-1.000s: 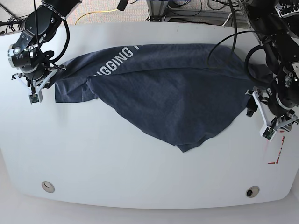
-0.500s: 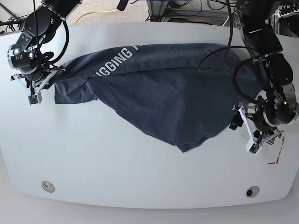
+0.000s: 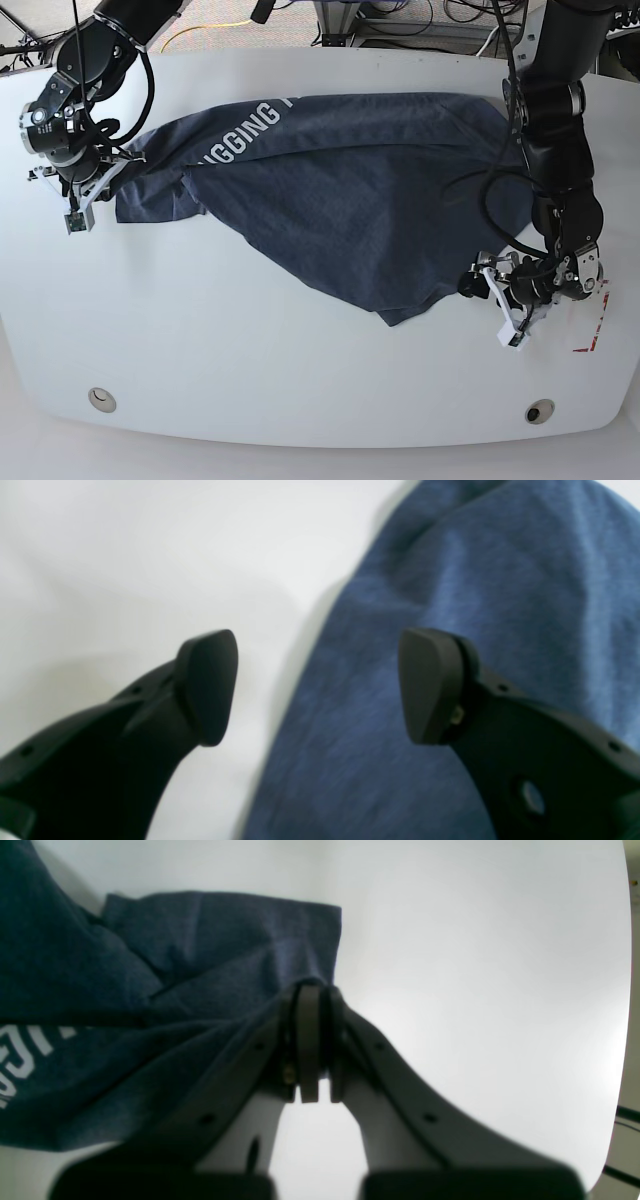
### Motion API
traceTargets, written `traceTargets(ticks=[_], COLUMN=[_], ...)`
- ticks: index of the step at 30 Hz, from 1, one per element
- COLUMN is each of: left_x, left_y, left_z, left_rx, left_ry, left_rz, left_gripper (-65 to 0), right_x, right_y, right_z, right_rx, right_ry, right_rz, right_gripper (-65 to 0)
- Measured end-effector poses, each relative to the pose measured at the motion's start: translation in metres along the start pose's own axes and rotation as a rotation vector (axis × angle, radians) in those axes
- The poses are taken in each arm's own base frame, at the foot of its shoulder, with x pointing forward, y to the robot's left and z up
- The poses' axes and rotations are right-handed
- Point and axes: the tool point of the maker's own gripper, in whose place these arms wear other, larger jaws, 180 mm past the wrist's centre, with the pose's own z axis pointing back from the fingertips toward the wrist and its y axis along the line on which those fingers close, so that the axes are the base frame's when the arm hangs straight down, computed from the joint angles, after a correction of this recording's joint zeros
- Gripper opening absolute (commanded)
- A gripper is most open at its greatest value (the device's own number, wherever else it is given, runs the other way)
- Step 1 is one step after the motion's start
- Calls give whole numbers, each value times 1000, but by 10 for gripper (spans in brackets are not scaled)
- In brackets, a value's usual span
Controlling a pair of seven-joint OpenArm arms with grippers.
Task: Fold the T-shirt properly
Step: 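Grasp the shirt's hanging corner with the left gripper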
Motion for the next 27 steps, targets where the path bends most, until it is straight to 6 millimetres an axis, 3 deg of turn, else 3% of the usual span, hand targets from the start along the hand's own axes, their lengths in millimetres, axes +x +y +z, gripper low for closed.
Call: traceTargets(ticks=[12,22,27], left_x=[-15,-15,-11], left_y=[-38,-50,-70], left_z=[-47,-55,-63], left_rx=[-141,-162,-195], left_ry=[-21,-3,3], left_rz=[84,21,-7], left_gripper=[-192,-192,-193], right_x=[-1,-3,-2], right_y=[-3,-5,-5], right_z=[1,1,1], right_rx=[-9,-16,-15], right_ry=[2,11,9], right_rz=[0,2,1], right_gripper=[-650,-650,-650])
